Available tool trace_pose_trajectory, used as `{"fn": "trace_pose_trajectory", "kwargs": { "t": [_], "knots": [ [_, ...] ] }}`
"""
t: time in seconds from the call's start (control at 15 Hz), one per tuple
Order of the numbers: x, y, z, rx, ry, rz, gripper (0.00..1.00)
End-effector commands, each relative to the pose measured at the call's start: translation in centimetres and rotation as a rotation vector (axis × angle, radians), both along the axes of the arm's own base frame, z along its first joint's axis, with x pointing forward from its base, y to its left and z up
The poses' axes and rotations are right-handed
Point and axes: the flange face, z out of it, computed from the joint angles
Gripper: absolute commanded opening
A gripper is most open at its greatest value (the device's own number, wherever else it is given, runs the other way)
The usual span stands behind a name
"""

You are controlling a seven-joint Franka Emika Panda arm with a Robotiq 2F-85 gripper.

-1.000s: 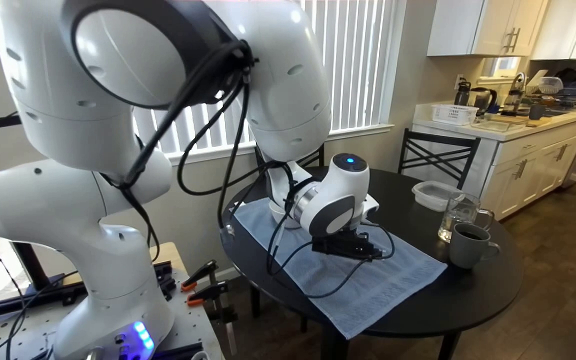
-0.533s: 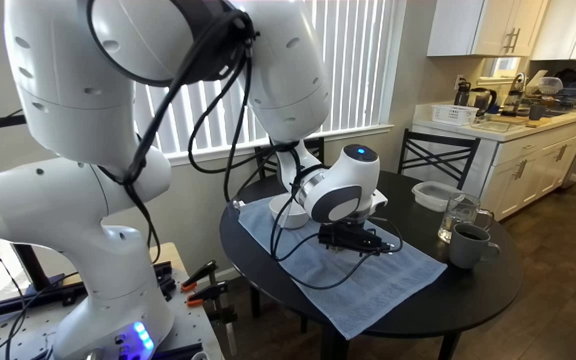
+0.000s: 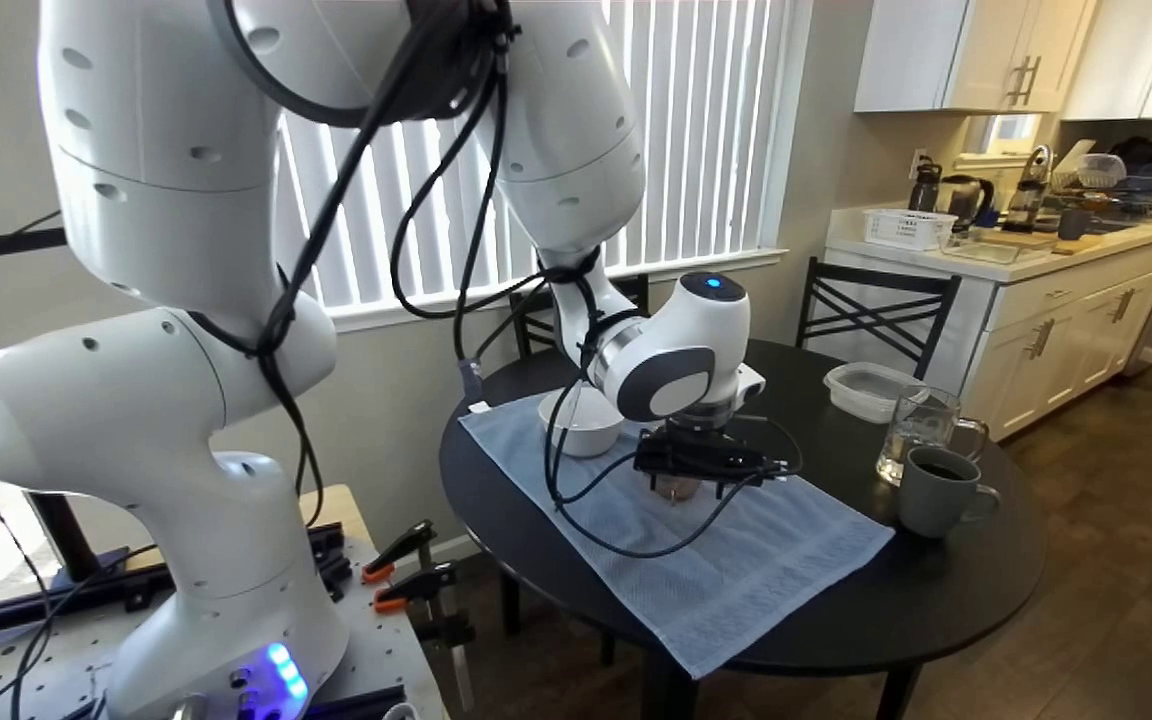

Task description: Transfer the contents of the cup into the white bowl

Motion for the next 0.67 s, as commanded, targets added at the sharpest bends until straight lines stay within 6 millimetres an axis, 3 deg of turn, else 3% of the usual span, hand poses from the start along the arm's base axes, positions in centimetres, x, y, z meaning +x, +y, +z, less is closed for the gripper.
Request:
{"fn": "trace_pose_trajectory", "kwargs": {
  "t": [0.0, 0.27, 0.33, 0.47, 0.6],
  "knots": [
    [0.00, 0.43, -0.43, -0.021, 0.017, 0.077, 1.00],
    [-0.42, 0.60, -0.98, -0.039, 0.014, 0.130, 0.98],
    [-0.48, 0.61, -1.06, -0.042, 0.010, 0.141, 0.73],
    [-0.63, 0.62, -1.07, -0.051, 0.002, 0.161, 0.72],
    [-0.72, 0.65, -0.89, -0.071, -0.020, 0.170, 0.59]
  ]
}}
